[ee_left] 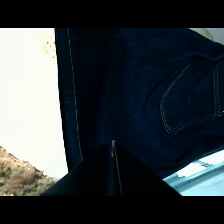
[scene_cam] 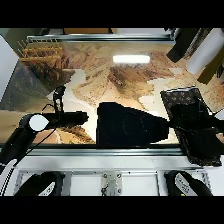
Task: Fold the clothes and pants, and hang the long-sleeved shirts on hangers.
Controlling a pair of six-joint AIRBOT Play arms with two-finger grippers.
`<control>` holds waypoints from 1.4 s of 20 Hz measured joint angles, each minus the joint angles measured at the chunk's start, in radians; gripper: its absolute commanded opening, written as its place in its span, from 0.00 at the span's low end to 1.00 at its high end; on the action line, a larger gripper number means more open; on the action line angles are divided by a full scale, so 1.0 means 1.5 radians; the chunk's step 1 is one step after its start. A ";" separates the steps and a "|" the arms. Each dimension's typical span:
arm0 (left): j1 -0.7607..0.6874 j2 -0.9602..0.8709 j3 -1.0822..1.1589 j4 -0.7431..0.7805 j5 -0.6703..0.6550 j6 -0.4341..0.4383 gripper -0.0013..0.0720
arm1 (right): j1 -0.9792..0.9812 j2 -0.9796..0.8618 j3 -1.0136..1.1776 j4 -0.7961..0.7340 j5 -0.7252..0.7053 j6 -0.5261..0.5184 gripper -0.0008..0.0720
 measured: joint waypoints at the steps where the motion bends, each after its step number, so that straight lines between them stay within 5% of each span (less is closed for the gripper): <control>1: 0.000 0.000 0.000 -0.001 0.000 0.000 0.08 | -0.006 -0.020 -0.003 0.011 -0.005 -0.028 0.99; 13: 0.000 0.000 0.000 -0.002 0.000 -0.015 0.08 | -0.020 -0.243 -0.008 0.105 -0.042 -0.191 0.99; 22: 0.000 0.000 0.000 -0.002 -0.001 -0.019 0.08 | 0.063 -0.291 -0.008 0.185 -0.041 -0.220 0.95; 23: 0.000 0.000 0.000 -0.002 -0.001 -0.019 0.08 | 0.078 -0.292 -0.008 0.186 -0.042 -0.225 0.64; 24: 0.000 0.000 0.000 -0.002 -0.001 -0.019 0.08 | 0.092 -0.293 -0.009 0.184 -0.052 -0.230 0.20; 25: 0.000 0.000 0.000 -0.002 -0.001 -0.019 0.08 | 0.105 -0.295 -0.010 0.173 -0.060 -0.235 0.06; 28: 0.000 0.000 0.001 -0.002 -0.001 -0.019 0.08 | 0.137 -0.294 -0.009 0.186 -0.052 -0.248 0.06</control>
